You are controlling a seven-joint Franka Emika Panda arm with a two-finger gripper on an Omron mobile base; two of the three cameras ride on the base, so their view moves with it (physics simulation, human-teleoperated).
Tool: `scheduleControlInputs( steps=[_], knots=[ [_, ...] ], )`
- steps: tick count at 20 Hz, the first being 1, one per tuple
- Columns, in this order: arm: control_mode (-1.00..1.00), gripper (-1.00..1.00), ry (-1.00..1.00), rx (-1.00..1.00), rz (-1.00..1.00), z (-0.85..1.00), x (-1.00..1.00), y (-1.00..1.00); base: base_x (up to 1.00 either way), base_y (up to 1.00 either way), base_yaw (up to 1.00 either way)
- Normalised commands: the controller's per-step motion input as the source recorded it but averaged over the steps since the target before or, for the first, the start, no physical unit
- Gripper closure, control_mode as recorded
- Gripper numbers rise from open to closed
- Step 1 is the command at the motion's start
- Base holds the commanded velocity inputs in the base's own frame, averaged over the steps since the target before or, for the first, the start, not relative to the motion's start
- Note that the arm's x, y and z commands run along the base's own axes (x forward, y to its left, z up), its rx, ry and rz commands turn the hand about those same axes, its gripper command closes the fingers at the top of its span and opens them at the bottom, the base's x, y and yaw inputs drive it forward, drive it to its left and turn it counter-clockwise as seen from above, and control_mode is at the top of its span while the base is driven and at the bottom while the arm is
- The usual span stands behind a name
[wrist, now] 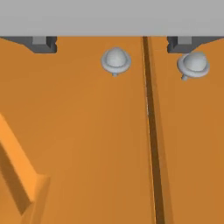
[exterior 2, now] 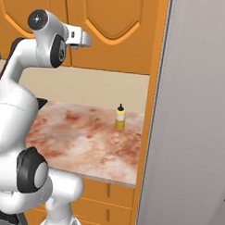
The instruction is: Pick the bar soap and bar soap from the cabinet and place them on the counter.
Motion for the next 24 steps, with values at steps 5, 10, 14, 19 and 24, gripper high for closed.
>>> scheduleControlInputs(
  steps=[5, 10, 14, 19, 24],
  knots=[
    [-1.0, -1.0, 0.01, -0.01, 0.0, -0.15, 0.16, 0.0, 0.0, 0.0, 0.0],
    [-1.0, -1.0, -0.01, 0.0, 0.0, -0.01, 0.52, 0.0, 0.0, 0.0, 0.0],
    [-1.0, 1.0, 0.0, -0.02, 0.0, 0.0, 0.45, 0.08, 0.0, 0.0, 0.0],
    [-1.0, 1.0, 0.01, 0.0, 0.0, 0.0, 0.18, 0.07, 0.0, 0.0, 0.0],
    [-1.0, 1.0, 0.08, 0.0, 0.0, -0.09, 0.01, 0.0, 0.0, 0.0, 0.0]
  ],
)
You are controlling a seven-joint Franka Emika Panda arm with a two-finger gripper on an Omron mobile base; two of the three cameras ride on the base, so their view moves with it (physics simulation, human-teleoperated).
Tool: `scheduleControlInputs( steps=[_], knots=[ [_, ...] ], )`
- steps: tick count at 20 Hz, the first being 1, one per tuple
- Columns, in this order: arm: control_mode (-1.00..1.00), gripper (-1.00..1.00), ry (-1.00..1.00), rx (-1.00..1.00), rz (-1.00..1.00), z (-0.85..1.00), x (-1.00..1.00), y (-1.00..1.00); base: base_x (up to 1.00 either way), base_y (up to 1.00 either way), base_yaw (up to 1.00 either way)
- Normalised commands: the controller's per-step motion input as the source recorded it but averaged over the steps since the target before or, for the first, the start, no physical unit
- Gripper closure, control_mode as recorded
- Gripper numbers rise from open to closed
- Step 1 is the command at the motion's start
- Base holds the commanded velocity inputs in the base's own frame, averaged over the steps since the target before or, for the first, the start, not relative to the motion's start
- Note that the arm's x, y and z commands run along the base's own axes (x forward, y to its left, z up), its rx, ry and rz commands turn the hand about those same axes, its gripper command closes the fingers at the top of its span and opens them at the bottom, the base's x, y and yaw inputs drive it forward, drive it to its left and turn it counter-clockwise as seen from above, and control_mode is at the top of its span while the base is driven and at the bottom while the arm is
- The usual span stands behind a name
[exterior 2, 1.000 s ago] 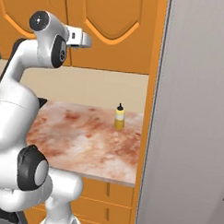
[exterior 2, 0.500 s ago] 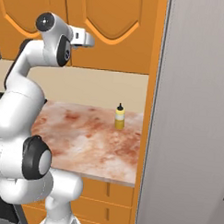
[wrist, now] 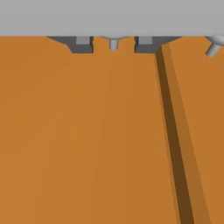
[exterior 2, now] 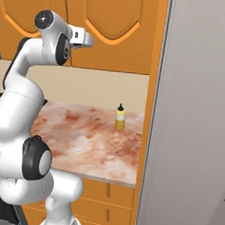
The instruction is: Pick the bar soap and bar soap from the cabinet and place them on the counter.
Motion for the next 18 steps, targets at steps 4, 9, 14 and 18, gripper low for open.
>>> scheduleControlInputs(
  steps=[4, 9, 14, 18],
  knots=[
    [-1.0, 1.0, 0.13, 0.0, 0.0, -0.16, -0.02, 0.0, 0.0, 0.0, 0.0],
    [-1.0, 1.0, 0.08, 0.0, 0.0, -0.18, -0.36, -0.06, 0.0, 0.0, 0.0],
    [-1.0, 1.0, -0.01, 0.04, 0.0, -0.12, -0.65, -0.21, 0.0, 0.0, 0.0],
    [-1.0, 1.0, -0.02, 0.05, 0.01, -0.07, -0.63, -0.28, 0.0, 0.0, 0.0]
  ],
)
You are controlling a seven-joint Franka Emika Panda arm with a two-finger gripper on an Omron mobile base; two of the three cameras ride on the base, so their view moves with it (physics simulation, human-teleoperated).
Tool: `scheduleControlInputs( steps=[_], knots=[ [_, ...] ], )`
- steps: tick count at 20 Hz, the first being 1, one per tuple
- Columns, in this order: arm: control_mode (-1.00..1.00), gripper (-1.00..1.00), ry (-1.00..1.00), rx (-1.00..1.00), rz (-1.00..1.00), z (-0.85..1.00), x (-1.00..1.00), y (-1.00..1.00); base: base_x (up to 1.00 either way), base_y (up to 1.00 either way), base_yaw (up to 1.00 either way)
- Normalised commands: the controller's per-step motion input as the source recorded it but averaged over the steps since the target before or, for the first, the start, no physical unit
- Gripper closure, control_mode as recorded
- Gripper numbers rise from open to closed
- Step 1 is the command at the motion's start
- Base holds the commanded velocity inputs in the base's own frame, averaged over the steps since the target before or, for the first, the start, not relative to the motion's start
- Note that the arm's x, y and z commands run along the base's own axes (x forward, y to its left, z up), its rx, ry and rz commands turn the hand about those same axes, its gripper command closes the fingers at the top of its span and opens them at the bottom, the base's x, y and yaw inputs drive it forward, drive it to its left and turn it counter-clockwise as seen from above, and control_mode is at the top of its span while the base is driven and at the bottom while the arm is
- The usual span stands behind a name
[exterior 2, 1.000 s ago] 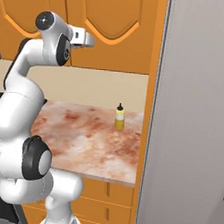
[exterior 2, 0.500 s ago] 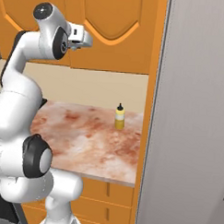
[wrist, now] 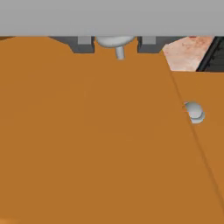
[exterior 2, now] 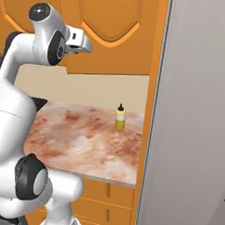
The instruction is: Pick the bar soap and bar soap from the cabinet and place them on the counter.
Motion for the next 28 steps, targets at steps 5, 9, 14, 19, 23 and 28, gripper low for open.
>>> scheduleControlInputs(
  steps=[5, 9, 14, 19, 23, 28],
  knots=[
    [-1.0, 1.0, 0.0, 0.03, 0.02, -0.04, -0.41, -0.42, 0.0, 0.0, 0.0],
    [-1.0, 1.0, 0.0, 0.07, 0.02, 0.0, -0.42, -0.54, 0.0, 0.0, 0.0],
    [-1.0, 1.0, 0.0, 0.1, 0.0, 0.04, -0.5, -0.56, 0.0, 0.0, 0.0],
    [-1.0, 1.0, 0.0, 0.1, 0.0, 0.08, -0.57, -0.55, 0.0, 0.0, 0.0],
    [-1.0, 1.0, 0.0, 0.11, 0.0, 0.09, -0.56, -0.56, 0.0, 0.0, 0.0],
    [-1.0, 1.0, 0.01, 0.04, 0.0, 0.07, -0.36, -0.3, 0.0, 0.0, 0.0]
  ],
)
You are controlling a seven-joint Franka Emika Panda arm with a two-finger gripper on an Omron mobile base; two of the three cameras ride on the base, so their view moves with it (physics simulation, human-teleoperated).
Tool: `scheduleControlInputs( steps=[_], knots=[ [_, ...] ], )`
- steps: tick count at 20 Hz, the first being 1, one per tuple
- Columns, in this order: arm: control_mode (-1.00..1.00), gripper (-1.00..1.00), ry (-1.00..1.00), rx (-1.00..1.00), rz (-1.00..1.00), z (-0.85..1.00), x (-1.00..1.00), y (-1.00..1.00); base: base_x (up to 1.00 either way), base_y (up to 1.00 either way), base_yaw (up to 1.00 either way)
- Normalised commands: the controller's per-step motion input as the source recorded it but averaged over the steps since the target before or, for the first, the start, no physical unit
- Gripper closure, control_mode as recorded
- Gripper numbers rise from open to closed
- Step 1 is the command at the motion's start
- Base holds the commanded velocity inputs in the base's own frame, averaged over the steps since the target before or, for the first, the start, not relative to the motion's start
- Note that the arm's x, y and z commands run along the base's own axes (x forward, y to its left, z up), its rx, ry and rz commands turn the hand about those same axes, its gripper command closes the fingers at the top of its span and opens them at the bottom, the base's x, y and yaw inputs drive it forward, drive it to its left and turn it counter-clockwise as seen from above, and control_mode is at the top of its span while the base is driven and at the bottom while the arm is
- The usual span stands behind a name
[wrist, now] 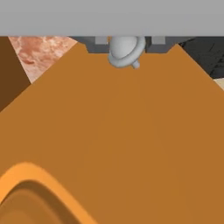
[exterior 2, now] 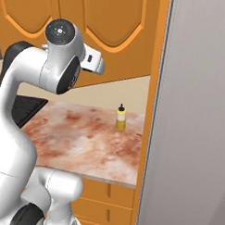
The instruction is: Pick the bar soap and bar soap from the cabinet and place them on the counter.
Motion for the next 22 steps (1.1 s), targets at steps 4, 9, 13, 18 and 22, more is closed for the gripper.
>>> scheduleControlInputs(
  steps=[4, 9, 13, 18, 22],
  knots=[
    [-1.0, 1.0, 0.02, 0.0, 0.0, 0.0, -0.08, -0.01, 0.0, 0.0, 0.0],
    [-1.0, -1.0, -0.01, 0.0, 0.0, 0.0, -0.07, 0.0, 0.0, 0.0, 0.0],
    [-1.0, -1.0, 0.0, 0.0, 0.0, 0.0, -0.1, 0.0, 0.0, 0.0, 0.0],
    [-1.0, -1.0, -0.03, -0.01, 0.0, 0.1, -0.62, 0.0, 0.0, 0.0, 0.0],
    [-1.0, -1.0, -0.03, -0.11, -0.02, 0.14, -0.68, 0.32, 0.0, 0.0, 0.0]
  ],
)
